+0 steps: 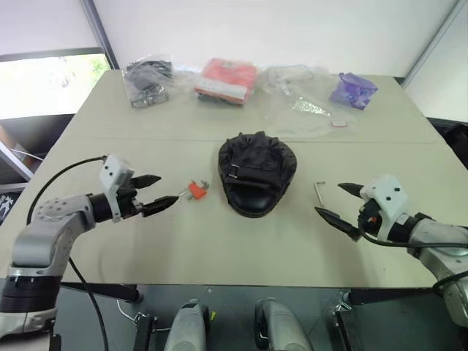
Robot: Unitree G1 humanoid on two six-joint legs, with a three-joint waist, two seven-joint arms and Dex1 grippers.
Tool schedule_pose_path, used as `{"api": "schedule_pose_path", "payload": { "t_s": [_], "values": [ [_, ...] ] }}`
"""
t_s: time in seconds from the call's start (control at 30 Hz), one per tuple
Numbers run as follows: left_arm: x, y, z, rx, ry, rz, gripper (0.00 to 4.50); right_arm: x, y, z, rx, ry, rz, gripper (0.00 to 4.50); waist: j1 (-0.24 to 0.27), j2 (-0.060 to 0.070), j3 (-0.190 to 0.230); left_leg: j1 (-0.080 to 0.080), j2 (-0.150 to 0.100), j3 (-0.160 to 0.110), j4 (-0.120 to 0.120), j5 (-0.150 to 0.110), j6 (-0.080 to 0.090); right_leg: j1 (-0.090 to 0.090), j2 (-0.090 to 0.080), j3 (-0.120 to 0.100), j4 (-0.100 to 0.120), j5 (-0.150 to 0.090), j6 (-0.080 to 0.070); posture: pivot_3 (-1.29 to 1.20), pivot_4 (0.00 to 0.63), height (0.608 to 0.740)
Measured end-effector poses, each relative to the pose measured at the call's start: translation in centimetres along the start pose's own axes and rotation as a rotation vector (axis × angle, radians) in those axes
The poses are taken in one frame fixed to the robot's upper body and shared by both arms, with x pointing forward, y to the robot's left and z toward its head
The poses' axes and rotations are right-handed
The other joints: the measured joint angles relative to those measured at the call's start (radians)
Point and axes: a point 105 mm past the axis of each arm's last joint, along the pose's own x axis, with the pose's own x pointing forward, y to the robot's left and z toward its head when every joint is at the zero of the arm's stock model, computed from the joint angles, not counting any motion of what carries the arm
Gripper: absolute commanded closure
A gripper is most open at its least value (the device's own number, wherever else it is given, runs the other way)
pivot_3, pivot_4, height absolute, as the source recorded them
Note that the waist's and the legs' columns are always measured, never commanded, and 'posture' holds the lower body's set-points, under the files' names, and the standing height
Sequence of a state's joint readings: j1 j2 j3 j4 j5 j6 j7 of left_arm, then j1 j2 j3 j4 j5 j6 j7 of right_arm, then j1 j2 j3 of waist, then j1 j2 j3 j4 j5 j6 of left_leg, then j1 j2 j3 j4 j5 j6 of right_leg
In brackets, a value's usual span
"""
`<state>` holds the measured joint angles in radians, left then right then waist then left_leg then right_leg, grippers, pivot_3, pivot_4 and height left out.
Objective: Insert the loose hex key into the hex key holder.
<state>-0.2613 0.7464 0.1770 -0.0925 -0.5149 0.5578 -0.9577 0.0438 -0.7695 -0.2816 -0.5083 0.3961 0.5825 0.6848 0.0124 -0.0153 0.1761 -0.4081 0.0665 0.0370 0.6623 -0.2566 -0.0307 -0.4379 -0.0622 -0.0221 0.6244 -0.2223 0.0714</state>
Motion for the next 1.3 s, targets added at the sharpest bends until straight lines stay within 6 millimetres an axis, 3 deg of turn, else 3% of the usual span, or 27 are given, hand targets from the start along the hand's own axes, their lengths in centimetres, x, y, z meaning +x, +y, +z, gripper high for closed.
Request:
{"api": "schedule_pose_path", "payload": {
  "t_s": [0.97, 1.13, 1.3],
  "values": [
    [0.0, 0.6, 0.3, 0.019, -0.019, 0.014, 0.1, 0.4, 0.2, 0.0, -0.038, 0.001, -0.015, 0.24, 0.0, 0.0, 0.0, 0.0, 0.0, 0.0, 0.001, 0.0, 0.0, 0.0, 0.0, 0.0, 0.001, 0.0, 0.0, 0.0, 0.15, 0.739],
    [0.1, 0.1, 1.2, 0.013, -0.03, -0.046, 0.1, 1.3, 1.5, 3.2, -0.096, -0.093, 0.036, 0.24, -0.003, 0.0, 0.0, 0.0, 0.0, 0.0, 0.001, 0.0, 0.0, -0.001, 0.0, 0.0, 0.003, 0.0, 0.0, 0.0, 0.15, 0.739],
    [-0.5, -1.1, 4.9, 0.075, -0.032, -0.173, 0.1, 4.8, 6.3, 6.9, -0.293, -0.201, 0.192, 0.24, -0.007, -0.002, 0.001, 0.0, 0.0, 0.0, 0.001, 0.0, 0.0, -0.003, 0.0, 0.001, 0.005, 0.0, -0.001, 0.0, 0.15, 0.739]
  ]
}}
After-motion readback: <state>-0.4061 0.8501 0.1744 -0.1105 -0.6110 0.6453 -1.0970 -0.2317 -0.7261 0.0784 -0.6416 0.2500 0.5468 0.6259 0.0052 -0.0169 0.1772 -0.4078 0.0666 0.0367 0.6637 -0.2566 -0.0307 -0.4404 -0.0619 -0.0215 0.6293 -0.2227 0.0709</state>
